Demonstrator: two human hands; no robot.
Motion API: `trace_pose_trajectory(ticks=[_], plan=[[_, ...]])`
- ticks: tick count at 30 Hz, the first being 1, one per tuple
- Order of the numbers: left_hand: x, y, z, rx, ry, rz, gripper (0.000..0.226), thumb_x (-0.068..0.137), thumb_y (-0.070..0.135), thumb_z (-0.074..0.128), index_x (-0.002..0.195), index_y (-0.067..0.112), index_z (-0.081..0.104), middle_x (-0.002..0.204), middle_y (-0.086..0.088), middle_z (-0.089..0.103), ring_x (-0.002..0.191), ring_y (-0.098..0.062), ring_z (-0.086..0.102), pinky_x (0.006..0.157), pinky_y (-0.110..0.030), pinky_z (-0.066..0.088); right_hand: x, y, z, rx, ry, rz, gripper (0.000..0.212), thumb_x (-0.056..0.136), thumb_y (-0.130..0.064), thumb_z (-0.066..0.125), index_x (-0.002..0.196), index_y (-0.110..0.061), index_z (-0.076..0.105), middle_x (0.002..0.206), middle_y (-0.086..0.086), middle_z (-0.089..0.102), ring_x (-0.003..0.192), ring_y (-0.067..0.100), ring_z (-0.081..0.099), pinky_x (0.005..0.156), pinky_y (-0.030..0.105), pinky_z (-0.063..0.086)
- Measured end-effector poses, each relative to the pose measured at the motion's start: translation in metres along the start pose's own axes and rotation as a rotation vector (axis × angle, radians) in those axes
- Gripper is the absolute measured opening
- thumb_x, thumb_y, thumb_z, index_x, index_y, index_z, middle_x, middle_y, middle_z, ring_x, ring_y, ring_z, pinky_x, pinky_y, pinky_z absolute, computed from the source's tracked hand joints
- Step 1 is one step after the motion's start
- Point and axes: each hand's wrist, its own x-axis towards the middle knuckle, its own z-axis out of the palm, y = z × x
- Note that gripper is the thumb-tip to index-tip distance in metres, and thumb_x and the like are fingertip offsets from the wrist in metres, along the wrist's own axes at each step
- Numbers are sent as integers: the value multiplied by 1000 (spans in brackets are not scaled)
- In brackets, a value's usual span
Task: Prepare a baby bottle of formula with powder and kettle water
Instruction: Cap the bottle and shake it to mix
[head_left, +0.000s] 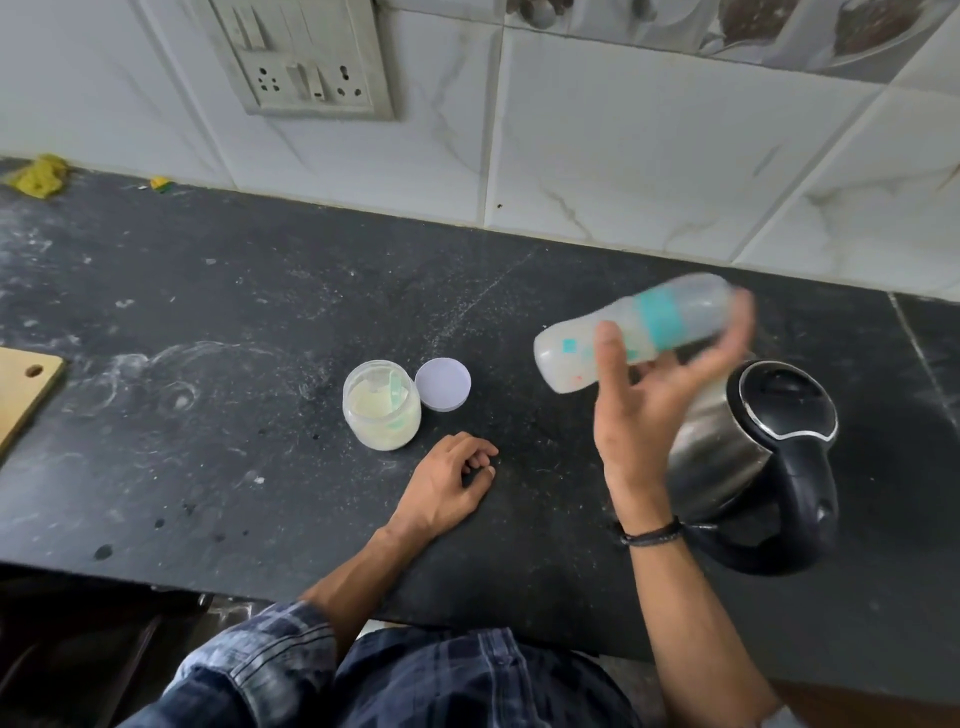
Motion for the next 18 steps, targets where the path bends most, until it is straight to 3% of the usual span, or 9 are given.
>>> trace_pose_trajectory(ticks=[2,5,8,13,15,17,18], plan=[[0,0,0,-2,-16,10,17,93,19,67,110,22,70,93,12,62,90,-9,57,81,-27,51,-2,1,0,9,-35,107,89,91,-2,80,155,-26,23,146,-13,56,117,23,71,89,29,59],[1,-1,0,2,-1,15,17,93,19,67,109,22,70,92,13,61,89,-8,57,80,-28,51,-7,9,0,27,41,69,86,92,-3,78,154,-26,22,149,-12,53,121,24,68,90,29,59],[0,0,0,9,-1,11,17,93,19,68,109,22,70,92,14,60,89,-8,57,80,-25,50,-6,11,3,-29,-66,178,90,91,2,79,155,-29,24,148,-3,54,117,22,70,90,31,58],[1,0,0,12,5,13,18,92,17,68,109,22,70,91,15,59,89,-6,56,80,-22,48,2,10,1,25,96,-38,91,95,-1,76,158,-23,12,155,-14,38,129,24,64,95,30,58],[0,0,0,10,-1,8,17,93,17,68,109,22,70,92,15,60,89,-7,56,80,-23,49,4,8,3,-29,-8,64,91,93,4,76,157,-22,16,151,-5,43,122,15,68,93,27,58],[-1,-1,-1,7,-18,12,17,93,19,68,110,23,70,93,16,59,91,-8,57,80,-23,50,-1,7,2,-23,-95,132,89,90,3,79,154,-27,25,150,4,51,116,18,71,91,30,59],[-1,0,-2,3,-19,15,17,93,19,68,110,23,70,93,16,59,91,-8,57,80,-23,50,-4,4,3,3,-69,81,86,91,2,79,153,-26,25,152,1,52,117,20,70,91,30,59]])
